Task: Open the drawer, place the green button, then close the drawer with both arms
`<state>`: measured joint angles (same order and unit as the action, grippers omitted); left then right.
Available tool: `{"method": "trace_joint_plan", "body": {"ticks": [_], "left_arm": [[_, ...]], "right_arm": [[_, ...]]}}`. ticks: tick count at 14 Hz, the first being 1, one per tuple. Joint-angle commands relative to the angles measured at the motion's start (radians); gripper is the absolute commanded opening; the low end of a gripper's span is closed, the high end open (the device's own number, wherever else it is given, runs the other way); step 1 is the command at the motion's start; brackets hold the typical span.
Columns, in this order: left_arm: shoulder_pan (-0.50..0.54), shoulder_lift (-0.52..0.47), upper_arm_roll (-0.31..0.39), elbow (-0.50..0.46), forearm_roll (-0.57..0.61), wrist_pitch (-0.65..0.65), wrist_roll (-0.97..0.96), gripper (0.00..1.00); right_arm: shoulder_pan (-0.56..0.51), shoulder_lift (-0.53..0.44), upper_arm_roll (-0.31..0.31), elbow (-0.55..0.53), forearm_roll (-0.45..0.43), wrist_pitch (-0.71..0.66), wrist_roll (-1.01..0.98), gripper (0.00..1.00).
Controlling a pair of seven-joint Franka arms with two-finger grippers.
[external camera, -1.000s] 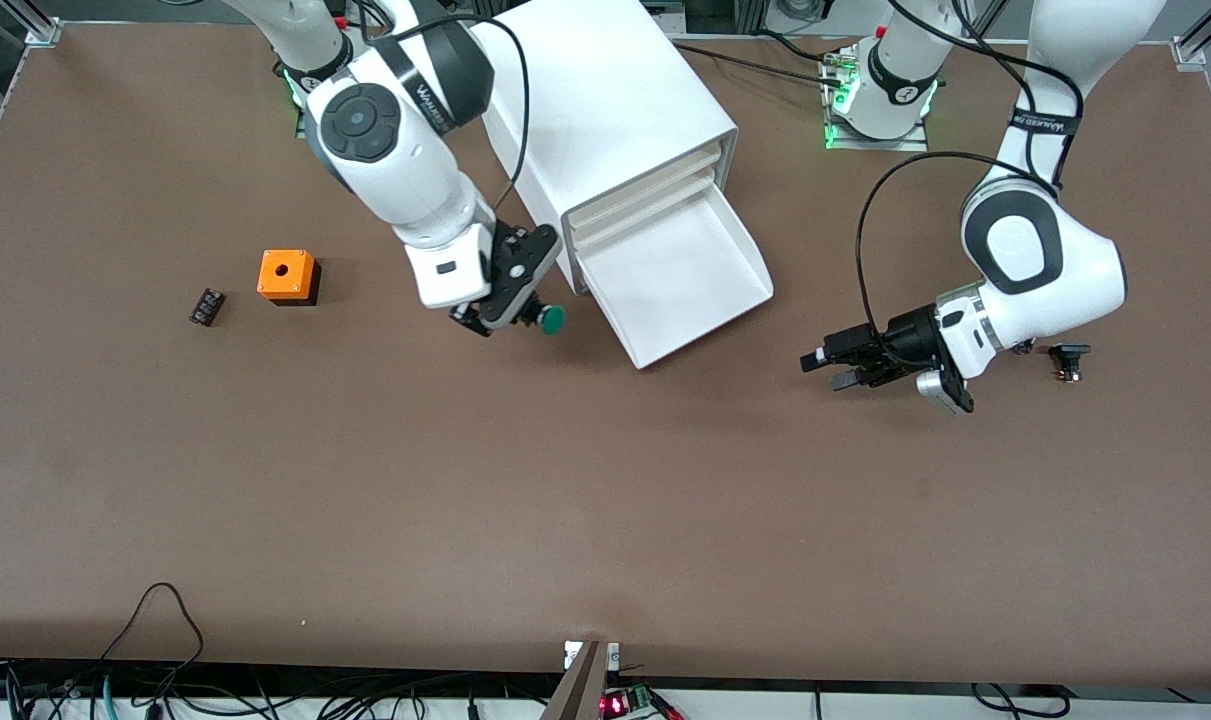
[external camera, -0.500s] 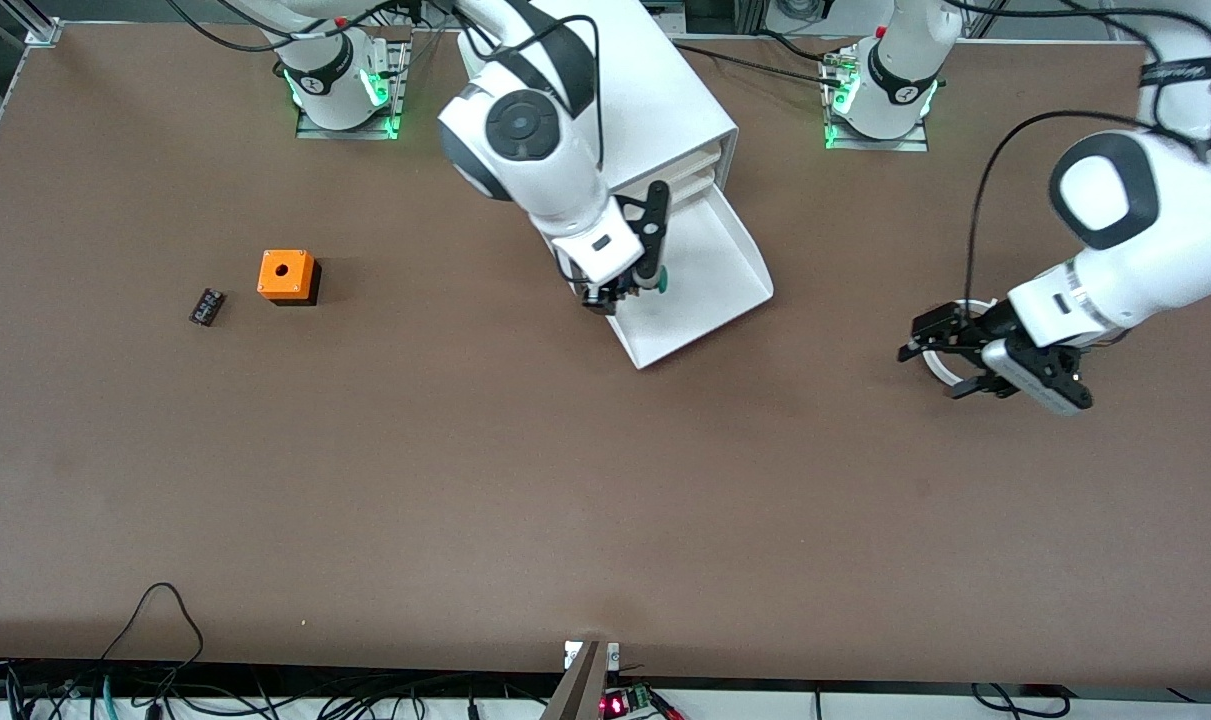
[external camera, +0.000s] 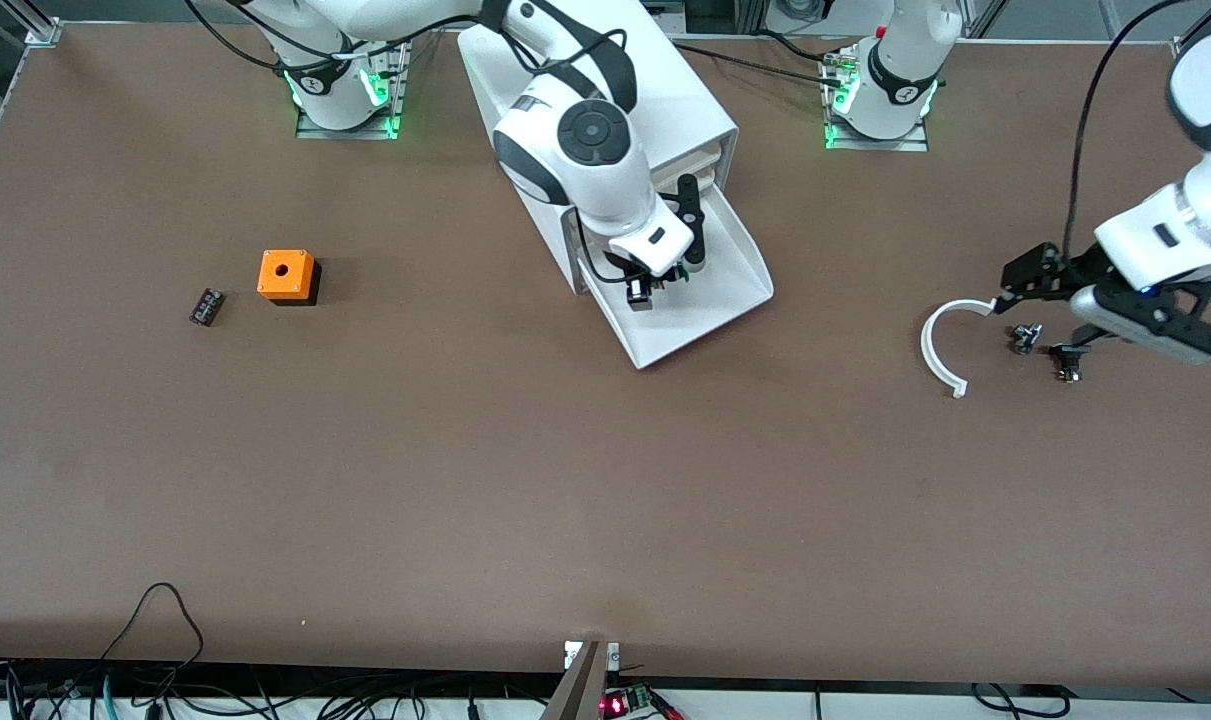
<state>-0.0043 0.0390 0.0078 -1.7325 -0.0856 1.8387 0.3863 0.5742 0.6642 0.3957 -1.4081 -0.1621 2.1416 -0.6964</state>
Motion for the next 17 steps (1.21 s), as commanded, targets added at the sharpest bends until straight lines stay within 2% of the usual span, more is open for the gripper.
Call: {"method": "trace_joint_plan", "body": {"ticks": [1,4,6,11,13,14,15,16,17], "left_arm": [[-0.006,0.012,-0.006,0.115,0.092,-0.143,-0.11,1.0],[-0.008,0.013,-0.009,0.143,0.128,-0.217,-0.228,1.0],[-0.008,0.013,-0.006,0.145,0.141,-0.22,-0.303,1.0],[-0.01,0.015,-0.005,0.145,0.139,-0.219,-0.335,1.0],[-0.01,0.015,-0.002,0.145,0.138,-0.22,-0.403,1.0],[-0.01,0.015,0.001,0.143,0.138,-0.222,-0.423,1.0],[-0.01,0.015,0.001,0.143,0.138,-0.222,-0.428,1.0],[-0.01,0.015,0.001,0.143,0.136,-0.222,-0.428,1.0],[-0.01,0.015,0.001,0.143,0.132,-0.222,-0.428,1.0]], "right_arm": [[0.038,0.046,-0.018,0.055,-0.027,-0.031,-0.02,0.29],[0.075,0.083,-0.02,0.083,-0.075,-0.034,-0.018,0.29],[0.087,0.104,-0.02,0.083,-0.112,-0.034,-0.017,0.29],[0.104,0.15,-0.02,0.08,-0.183,-0.034,-0.011,0.29],[0.118,0.155,-0.02,0.078,-0.186,-0.034,-0.006,0.31],[0.118,0.153,-0.02,0.078,-0.185,-0.034,-0.003,0.49],[0.118,0.152,-0.02,0.08,-0.185,-0.035,0.011,0.84],[0.118,0.15,-0.02,0.083,-0.186,-0.045,0.044,1.0],[0.118,0.149,-0.02,0.083,-0.188,-0.055,0.082,1.0]]}}
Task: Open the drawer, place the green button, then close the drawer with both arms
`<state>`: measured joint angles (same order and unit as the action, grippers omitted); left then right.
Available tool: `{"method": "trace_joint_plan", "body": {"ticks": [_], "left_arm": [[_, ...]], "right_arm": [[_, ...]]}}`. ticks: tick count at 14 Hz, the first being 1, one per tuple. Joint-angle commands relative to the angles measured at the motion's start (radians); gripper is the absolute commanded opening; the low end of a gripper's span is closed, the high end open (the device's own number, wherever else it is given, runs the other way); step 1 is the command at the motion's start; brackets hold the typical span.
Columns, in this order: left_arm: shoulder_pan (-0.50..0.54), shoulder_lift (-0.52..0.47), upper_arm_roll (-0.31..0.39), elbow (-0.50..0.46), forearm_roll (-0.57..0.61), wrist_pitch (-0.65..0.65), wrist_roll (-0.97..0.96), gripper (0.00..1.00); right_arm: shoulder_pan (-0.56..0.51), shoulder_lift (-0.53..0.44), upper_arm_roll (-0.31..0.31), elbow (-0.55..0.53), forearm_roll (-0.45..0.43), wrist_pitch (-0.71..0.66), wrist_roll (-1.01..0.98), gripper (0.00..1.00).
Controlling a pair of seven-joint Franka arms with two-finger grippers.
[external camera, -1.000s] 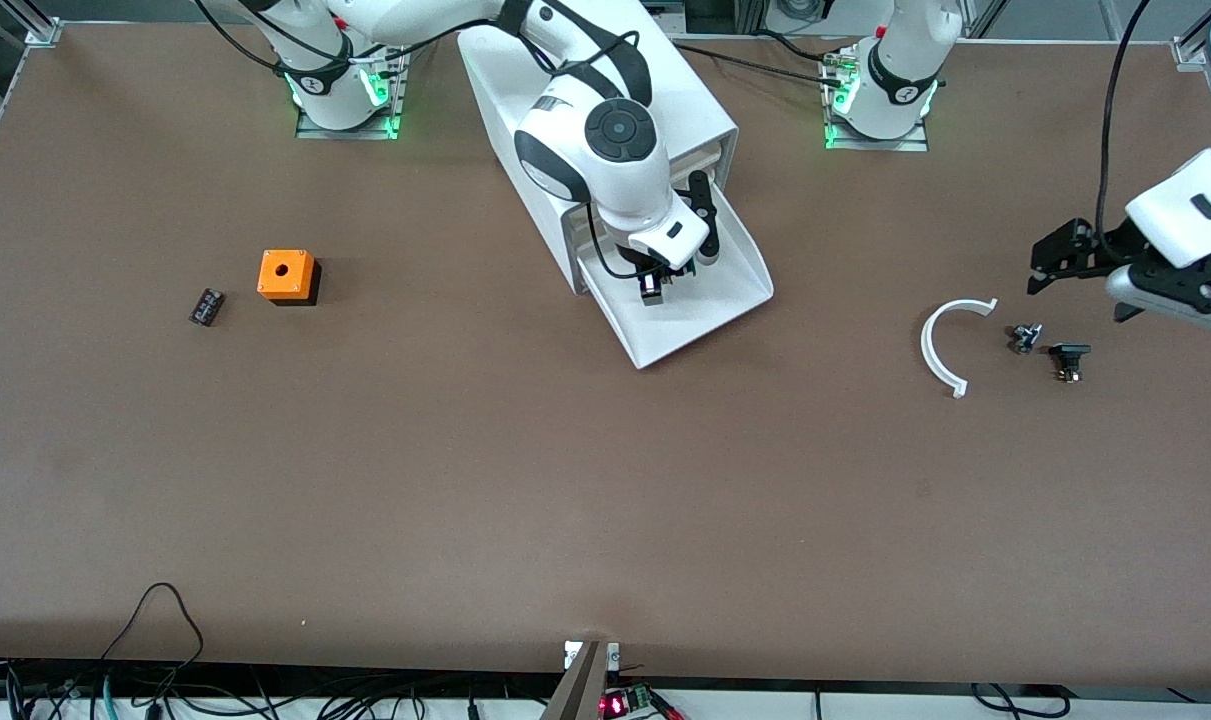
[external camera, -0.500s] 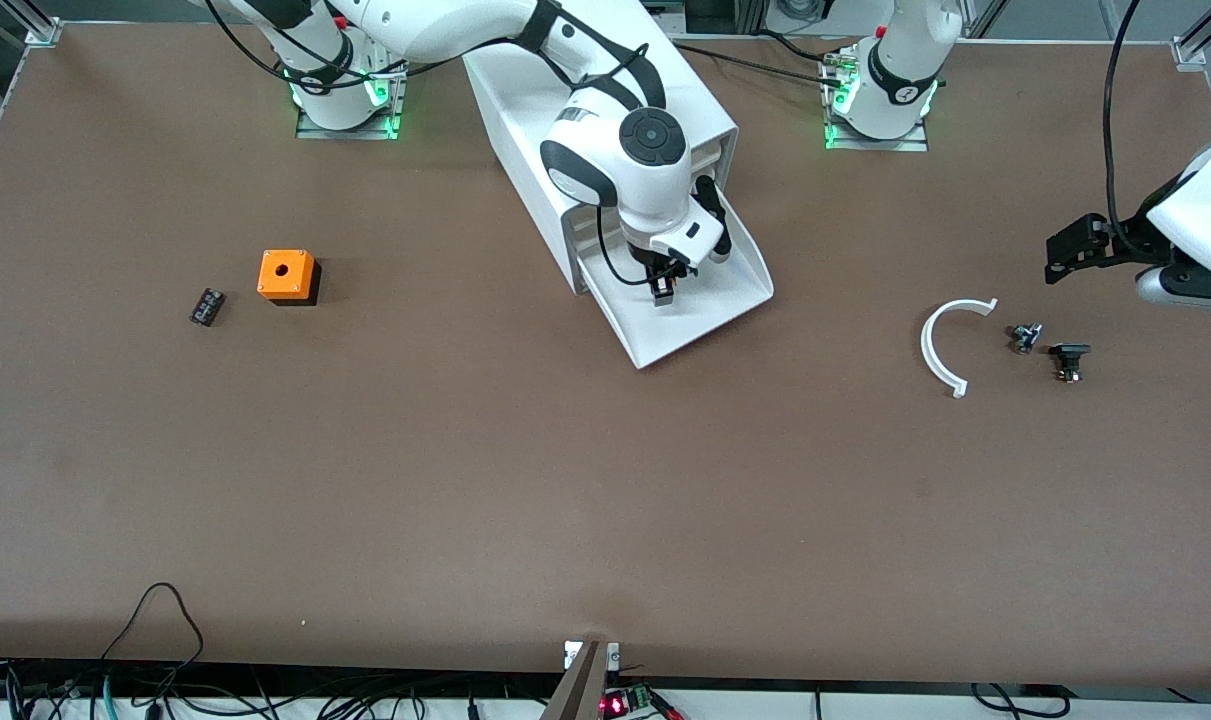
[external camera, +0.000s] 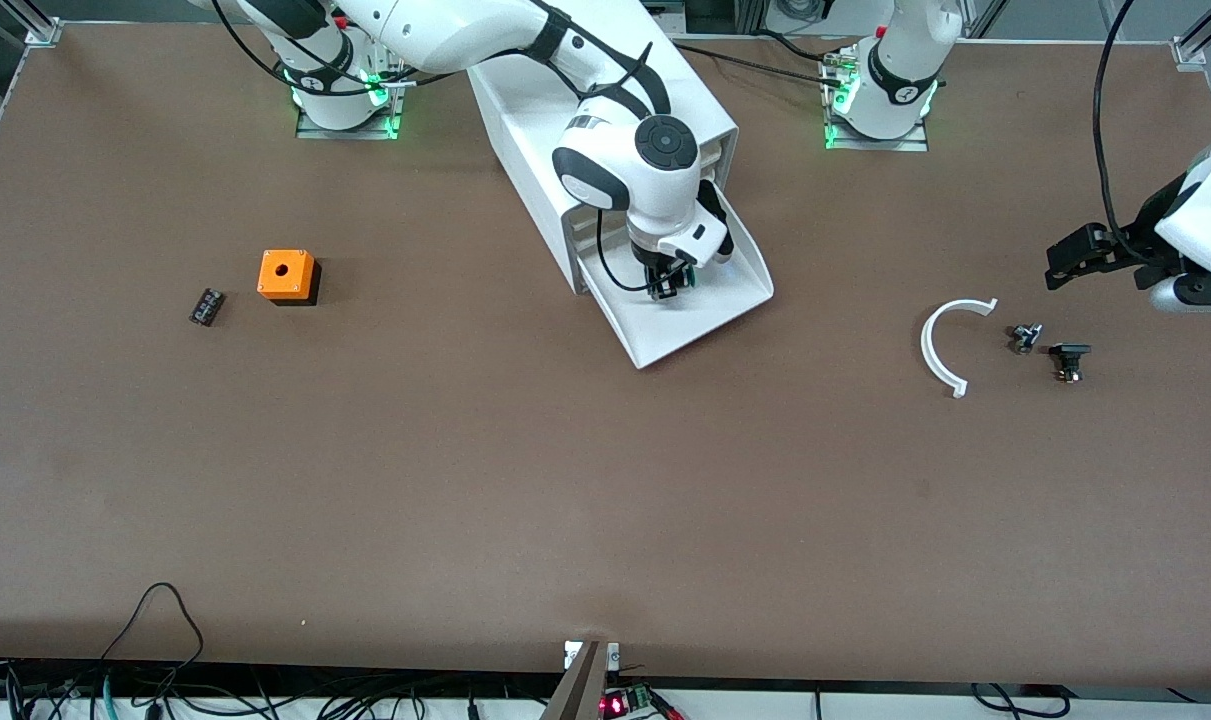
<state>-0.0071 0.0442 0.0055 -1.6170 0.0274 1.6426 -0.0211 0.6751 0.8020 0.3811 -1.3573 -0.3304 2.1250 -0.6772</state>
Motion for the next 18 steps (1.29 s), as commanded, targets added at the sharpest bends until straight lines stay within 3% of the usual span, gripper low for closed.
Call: {"method": "trace_joint_plan", "body": {"ticks": [1,5,7,11,15,18], "left_arm": [[-0.005,0.009,0.004,0.026,0.011,-0.026,-0.017,1.0],[-0.007,0.019,0.005,0.02,-0.049,-0.018,-0.014,1.0],[-0.025,0.058,-0.008,0.019,-0.052,-0.012,-0.025,1.0],[-0.117,0.17,-0.028,-0.015,-0.087,0.141,-0.231,1.0],[-0.184,0.284,-0.113,-0.063,-0.087,0.348,-0.526,1.0],[-0.298,0.393,-0.108,-0.08,-0.083,0.517,-0.672,1.0]], "right_arm": [[0.017,0.005,-0.005,0.033,-0.028,-0.042,0.096,1.0],[0.003,-0.084,-0.01,0.114,-0.065,-0.227,0.292,1.0],[0.003,-0.106,-0.068,0.191,-0.09,-0.298,0.347,1.0],[-0.026,-0.191,-0.166,0.201,-0.128,-0.287,0.528,1.0],[-0.1,-0.25,-0.182,0.178,-0.118,-0.3,0.769,1.0],[-0.158,-0.294,-0.201,0.126,-0.023,-0.313,0.94,1.0]]}}
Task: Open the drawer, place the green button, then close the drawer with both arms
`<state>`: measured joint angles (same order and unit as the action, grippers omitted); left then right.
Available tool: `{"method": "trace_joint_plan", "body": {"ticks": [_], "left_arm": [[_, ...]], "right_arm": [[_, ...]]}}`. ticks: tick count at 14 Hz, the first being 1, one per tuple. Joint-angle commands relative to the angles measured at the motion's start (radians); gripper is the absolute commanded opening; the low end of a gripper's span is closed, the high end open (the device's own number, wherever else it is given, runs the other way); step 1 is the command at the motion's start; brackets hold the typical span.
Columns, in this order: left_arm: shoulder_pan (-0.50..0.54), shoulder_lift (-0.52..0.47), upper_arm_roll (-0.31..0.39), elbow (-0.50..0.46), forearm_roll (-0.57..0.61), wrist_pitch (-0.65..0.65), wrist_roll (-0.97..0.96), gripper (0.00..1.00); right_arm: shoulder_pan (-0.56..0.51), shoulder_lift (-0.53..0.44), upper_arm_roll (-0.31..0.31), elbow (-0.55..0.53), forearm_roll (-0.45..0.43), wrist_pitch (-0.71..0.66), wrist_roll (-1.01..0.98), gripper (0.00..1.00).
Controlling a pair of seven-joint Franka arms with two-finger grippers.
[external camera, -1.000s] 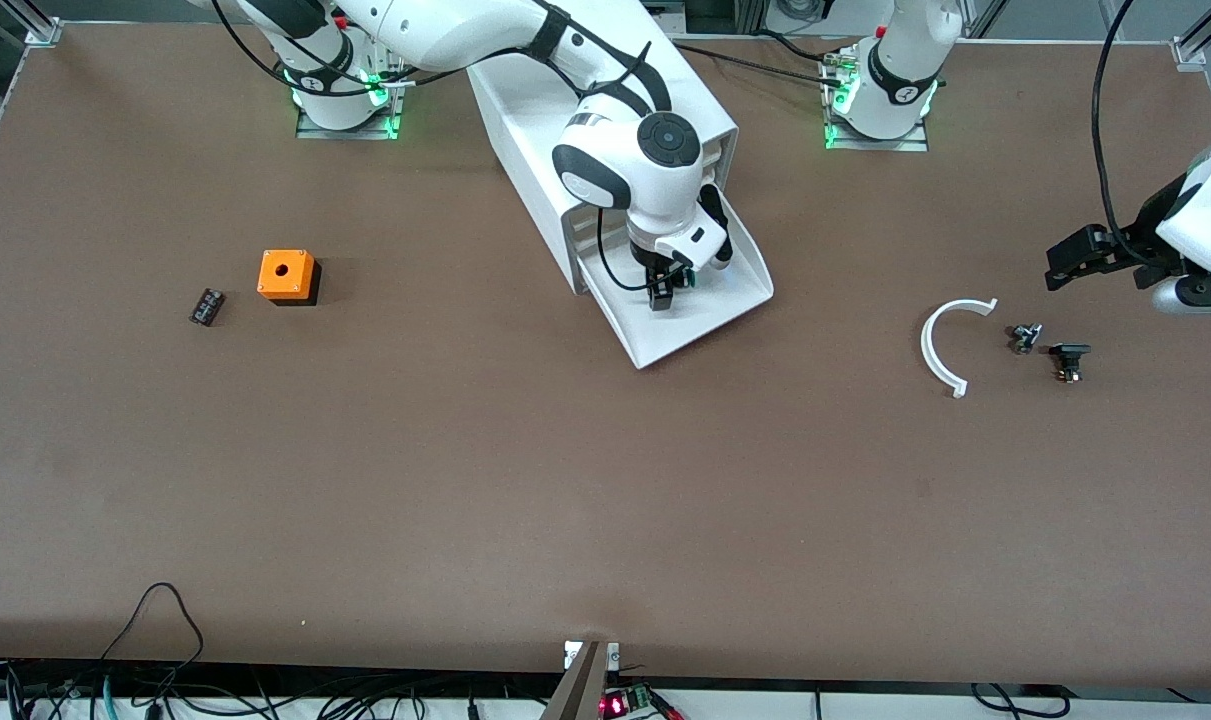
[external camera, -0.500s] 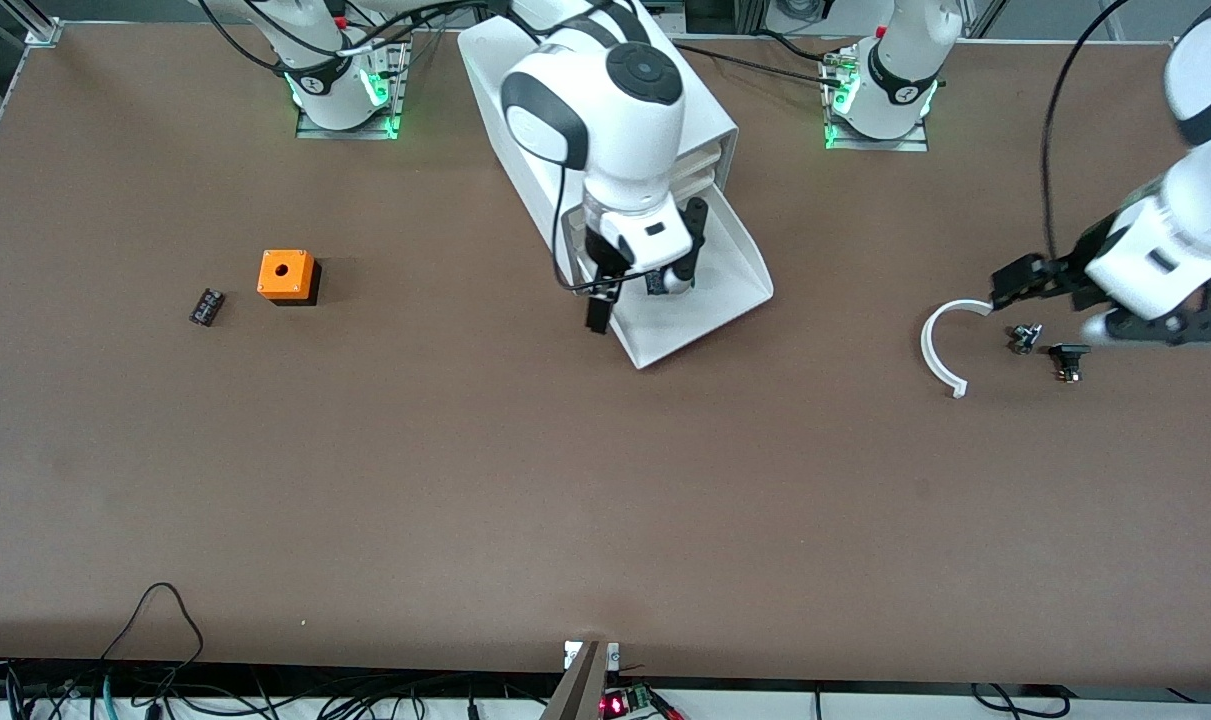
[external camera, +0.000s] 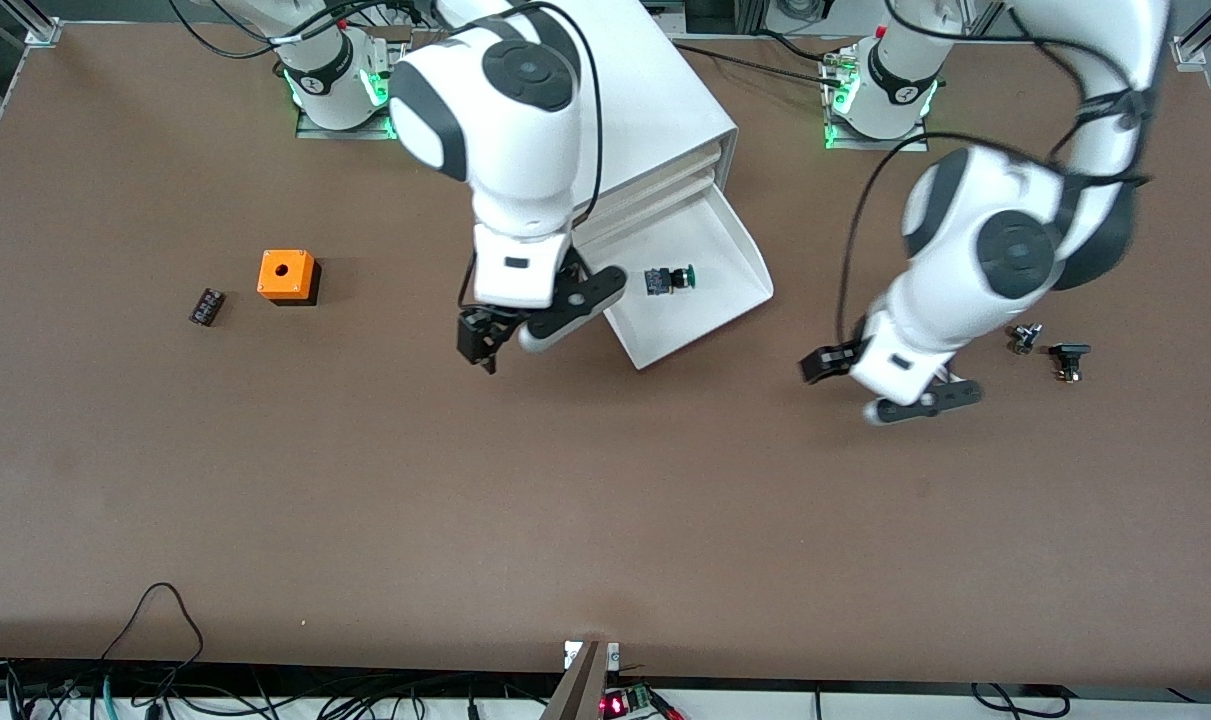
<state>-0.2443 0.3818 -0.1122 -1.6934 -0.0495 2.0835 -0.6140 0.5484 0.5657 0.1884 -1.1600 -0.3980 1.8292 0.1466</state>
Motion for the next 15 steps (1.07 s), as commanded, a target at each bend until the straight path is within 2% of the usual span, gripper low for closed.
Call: {"method": "trace_joint_plan", "body": {"ticks": [1,4,5,7,9,13,15], "left_arm": [[-0.099,0.093,0.02,-0.005,-0.004,0.114,-0.125,1.0],[-0.136,0.141,0.029,-0.055,0.002,0.251,-0.245,1.0],[-0.139,0.15,0.029,-0.087,0.002,0.294,-0.25,1.0],[-0.165,0.149,0.028,-0.171,0.002,0.36,-0.25,1.0],[-0.19,0.14,0.026,-0.221,-0.007,0.365,-0.251,1.0],[-0.288,0.103,0.022,-0.288,-0.01,0.36,-0.251,1.0],[-0.29,0.079,0.011,-0.31,-0.01,0.356,-0.241,1.0]], "right_arm": [[-0.059,-0.096,-0.017,-0.119,0.06,-0.031,0.17,1.0],[-0.18,-0.167,-0.017,-0.207,0.163,-0.044,0.281,1.0],[-0.194,-0.184,-0.018,-0.214,0.175,-0.089,0.31,1.0],[-0.225,-0.222,-0.053,-0.219,0.204,-0.14,0.34,1.0],[-0.277,-0.283,-0.093,-0.233,0.278,-0.212,0.338,1.0],[-0.412,-0.352,-0.099,-0.236,0.281,-0.275,0.332,1.0],[-0.491,-0.36,-0.099,-0.236,0.301,-0.275,0.251,1.0]]}}
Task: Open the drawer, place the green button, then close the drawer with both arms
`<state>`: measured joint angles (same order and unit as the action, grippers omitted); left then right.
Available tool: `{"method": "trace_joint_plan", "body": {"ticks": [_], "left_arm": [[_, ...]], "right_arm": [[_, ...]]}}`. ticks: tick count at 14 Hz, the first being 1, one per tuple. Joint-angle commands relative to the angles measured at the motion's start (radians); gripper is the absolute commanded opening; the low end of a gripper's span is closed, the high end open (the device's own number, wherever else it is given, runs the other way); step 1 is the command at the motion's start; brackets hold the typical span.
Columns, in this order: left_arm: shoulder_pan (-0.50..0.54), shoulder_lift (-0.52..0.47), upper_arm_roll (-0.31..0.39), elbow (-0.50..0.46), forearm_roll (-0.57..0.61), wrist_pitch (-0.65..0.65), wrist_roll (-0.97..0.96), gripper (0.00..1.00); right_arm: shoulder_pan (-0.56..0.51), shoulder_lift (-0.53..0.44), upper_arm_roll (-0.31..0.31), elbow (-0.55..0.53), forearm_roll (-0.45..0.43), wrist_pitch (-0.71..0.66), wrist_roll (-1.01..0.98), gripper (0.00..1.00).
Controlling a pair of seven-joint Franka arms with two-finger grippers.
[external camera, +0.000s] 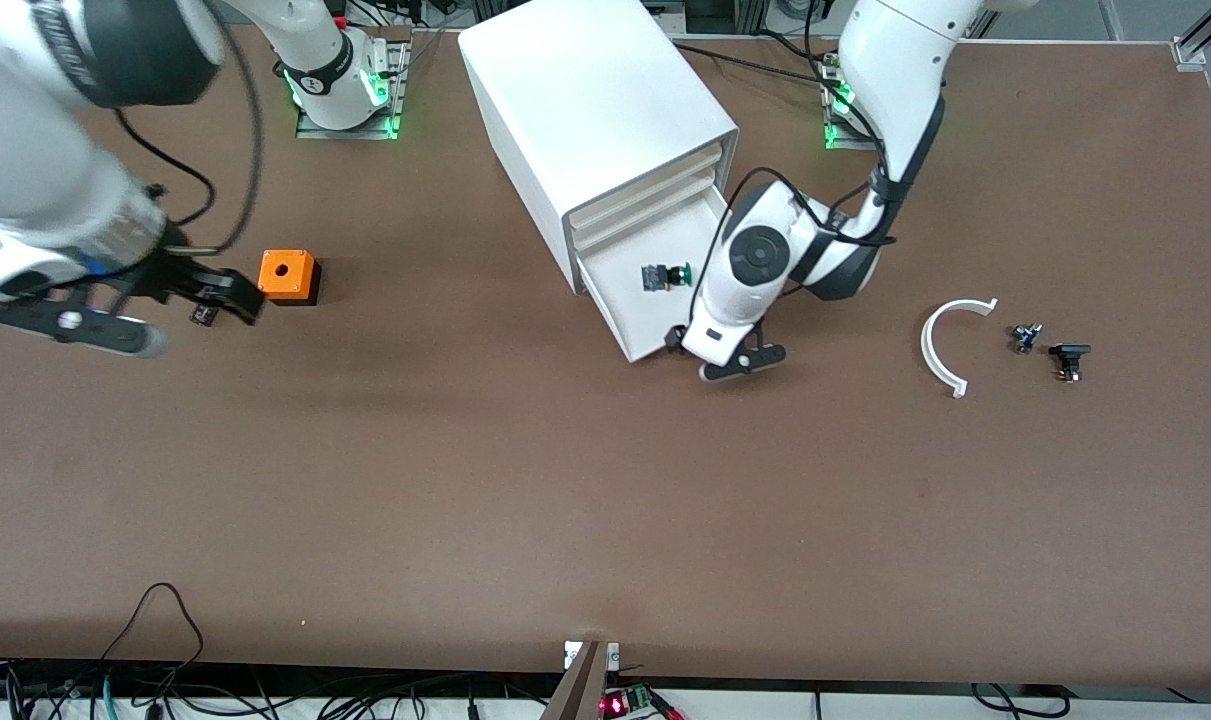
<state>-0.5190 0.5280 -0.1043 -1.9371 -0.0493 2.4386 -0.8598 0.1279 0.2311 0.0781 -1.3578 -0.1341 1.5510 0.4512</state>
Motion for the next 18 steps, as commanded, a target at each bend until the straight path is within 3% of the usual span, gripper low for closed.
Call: {"method": "trace_joint_plan", "body": {"ticks": [1,4,7,9,14,18], "left_arm": [[-0.013,-0.089,-0.017,-0.088,-0.011,-0.001,0.007,1.0],[-0.013,-0.106,-0.081,-0.132,-0.011,-0.004,0.008,1.0],[-0.016,-0.109,-0.162,-0.149,-0.011,-0.033,0.015,1.0],[-0.016,-0.109,-0.176,-0.149,-0.011,-0.036,0.015,1.0],[-0.003,-0.138,-0.181,-0.145,-0.011,-0.036,0.012,1.0],[0.213,-0.244,-0.169,-0.113,-0.007,-0.036,0.013,1.0]], "right_arm": [[-0.106,-0.03,0.008,-0.038,0.063,-0.002,-0.127,1.0],[-0.125,-0.056,-0.082,-0.079,0.087,-0.003,-0.345,1.0],[-0.129,-0.07,-0.109,-0.089,0.091,-0.071,-0.401,1.0],[-0.129,-0.078,-0.109,-0.099,0.091,-0.071,-0.401,1.0],[-0.129,-0.312,-0.104,-0.43,0.082,0.133,-0.399,1.0],[-0.125,-0.289,-0.104,-0.36,0.085,0.089,-0.399,1.0]]}}
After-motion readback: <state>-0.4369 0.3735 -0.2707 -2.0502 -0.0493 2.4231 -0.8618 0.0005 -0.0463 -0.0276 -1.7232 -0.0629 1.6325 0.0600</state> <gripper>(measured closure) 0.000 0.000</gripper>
